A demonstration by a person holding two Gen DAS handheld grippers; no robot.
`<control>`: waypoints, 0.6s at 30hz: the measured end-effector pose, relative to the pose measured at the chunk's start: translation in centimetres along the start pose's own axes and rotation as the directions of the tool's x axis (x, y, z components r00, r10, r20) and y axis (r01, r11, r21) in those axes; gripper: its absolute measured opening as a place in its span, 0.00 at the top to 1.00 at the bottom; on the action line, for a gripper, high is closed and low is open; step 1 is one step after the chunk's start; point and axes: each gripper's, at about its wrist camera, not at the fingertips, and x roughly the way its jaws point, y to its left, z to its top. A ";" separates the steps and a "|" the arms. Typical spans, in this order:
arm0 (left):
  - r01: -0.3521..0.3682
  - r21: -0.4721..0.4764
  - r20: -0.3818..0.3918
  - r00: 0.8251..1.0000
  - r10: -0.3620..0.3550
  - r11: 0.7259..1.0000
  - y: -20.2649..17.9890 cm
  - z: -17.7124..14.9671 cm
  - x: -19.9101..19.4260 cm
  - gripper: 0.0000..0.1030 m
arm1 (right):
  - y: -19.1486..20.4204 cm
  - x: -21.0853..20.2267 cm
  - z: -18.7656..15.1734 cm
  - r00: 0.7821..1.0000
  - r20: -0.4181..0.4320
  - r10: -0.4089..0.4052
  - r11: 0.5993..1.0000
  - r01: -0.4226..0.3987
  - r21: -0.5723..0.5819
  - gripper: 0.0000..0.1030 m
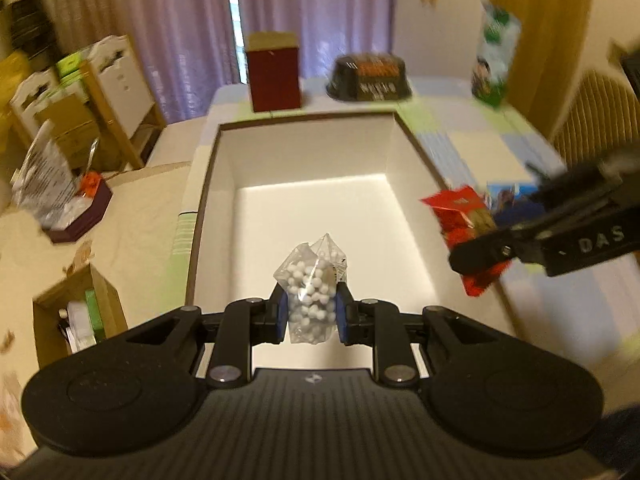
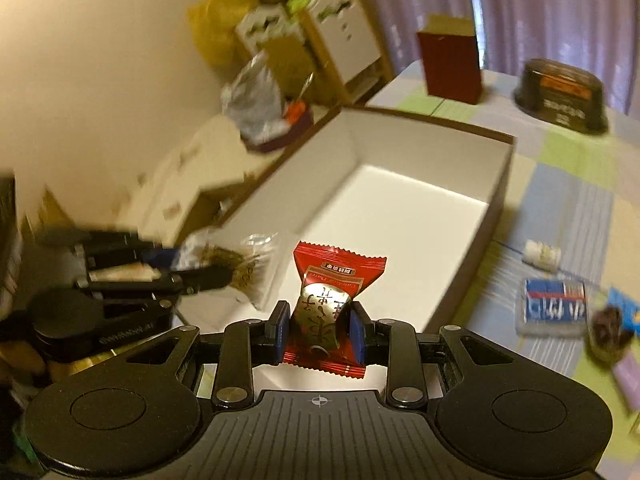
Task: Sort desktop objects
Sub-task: 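Carry both items over the box and open both tools to drop them inside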
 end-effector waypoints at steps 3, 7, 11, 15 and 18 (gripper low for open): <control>0.011 0.090 -0.064 0.998 -0.005 0.996 0.2 0.3 1.7 0.81 | 0.4 2.7 1.0 0.996 -0.086 -0.019 0.998 0.014 -0.054 0.71; 0.054 0.113 -0.139 0.990 -0.038 0.992 0.8 -0.2 3.8 0.81 | 0.0 5.9 0.8 0.983 -0.176 -0.057 0.996 0.043 -0.082 0.71; 0.101 0.079 -0.183 0.979 -0.085 0.992 1.3 -0.9 5.2 0.81 | -0.3 7.8 -0.3 0.972 -0.219 -0.080 0.995 0.063 -0.082 0.71; 0.146 0.054 -0.225 0.966 -0.130 0.988 1.8 -1.2 6.0 0.81 | 0.1 9.0 -0.9 0.964 -0.235 -0.121 0.987 0.092 -0.131 0.71; 0.162 0.058 -0.250 0.958 -0.143 0.985 2.2 -0.8 6.3 0.81 | 0.5 9.4 -0.7 0.959 -0.236 -0.155 0.977 0.113 -0.183 0.71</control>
